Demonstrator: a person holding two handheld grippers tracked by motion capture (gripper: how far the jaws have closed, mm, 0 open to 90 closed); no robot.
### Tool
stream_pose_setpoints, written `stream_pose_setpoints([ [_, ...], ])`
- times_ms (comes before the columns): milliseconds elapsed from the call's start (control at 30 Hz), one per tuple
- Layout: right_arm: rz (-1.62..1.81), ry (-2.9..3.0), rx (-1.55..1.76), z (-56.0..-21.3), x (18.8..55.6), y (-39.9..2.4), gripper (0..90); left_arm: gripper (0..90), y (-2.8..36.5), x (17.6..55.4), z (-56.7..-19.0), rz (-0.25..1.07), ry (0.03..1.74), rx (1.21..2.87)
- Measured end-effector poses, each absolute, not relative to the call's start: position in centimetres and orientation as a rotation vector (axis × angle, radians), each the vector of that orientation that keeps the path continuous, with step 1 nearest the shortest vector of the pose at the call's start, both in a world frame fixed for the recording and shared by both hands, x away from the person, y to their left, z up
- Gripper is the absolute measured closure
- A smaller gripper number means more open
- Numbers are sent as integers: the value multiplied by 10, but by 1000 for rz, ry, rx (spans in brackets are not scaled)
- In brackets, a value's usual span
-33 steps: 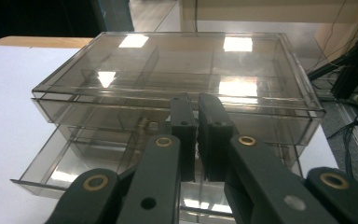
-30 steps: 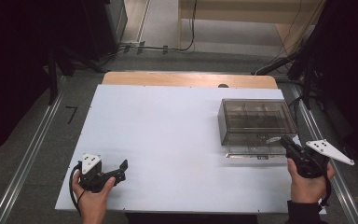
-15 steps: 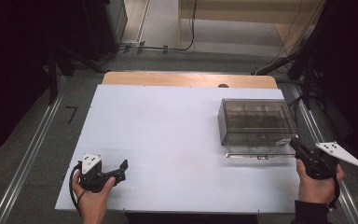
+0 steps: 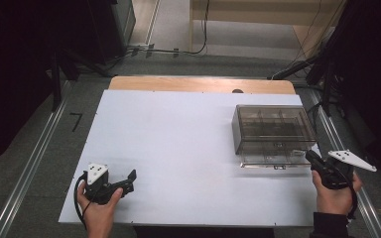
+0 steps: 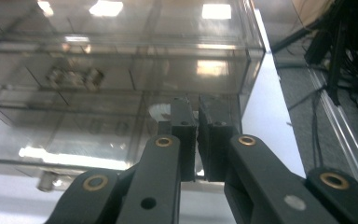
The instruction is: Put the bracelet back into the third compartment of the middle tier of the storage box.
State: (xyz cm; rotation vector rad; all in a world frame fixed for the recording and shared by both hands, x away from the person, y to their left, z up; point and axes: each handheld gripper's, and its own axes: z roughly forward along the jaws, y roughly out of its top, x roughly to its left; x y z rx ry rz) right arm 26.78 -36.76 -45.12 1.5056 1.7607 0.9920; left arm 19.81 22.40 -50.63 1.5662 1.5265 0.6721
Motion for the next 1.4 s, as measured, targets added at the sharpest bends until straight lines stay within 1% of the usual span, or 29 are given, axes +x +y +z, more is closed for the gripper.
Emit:
stream_pose_setpoints([
  [433, 915, 1798, 1557, -458, 273, -371, 830, 0, 224, 198, -507, 670, 1530, 1567],
  [600, 923, 1799, 1565, -458, 273, -372, 784, 0, 224, 198, -507, 669, 1528, 1568],
  [900, 944, 1792, 1556, -458, 274, -371, 761, 0, 224, 198, -507, 666, 1529, 1569],
  [1000, 954, 1784, 1555, -457, 274, -372, 739, 0, 224, 198, -507, 668, 1529, 1571],
  [1067, 966, 1783, 1549, -457, 274, -371, 716, 0, 224, 198, -507, 668, 1531, 1570],
  [1133, 993, 1781, 1531, -457, 273, -371, 665, 1, 224, 198, -507, 668, 1531, 1571],
  [1267, 1037, 1777, 1511, -457, 273, -370, 609, 0, 224, 197, -507, 669, 1531, 1571],
  [1400, 1060, 1772, 1502, -457, 273, -368, 491, 1, 225, 197, -507, 667, 1533, 1568],
])
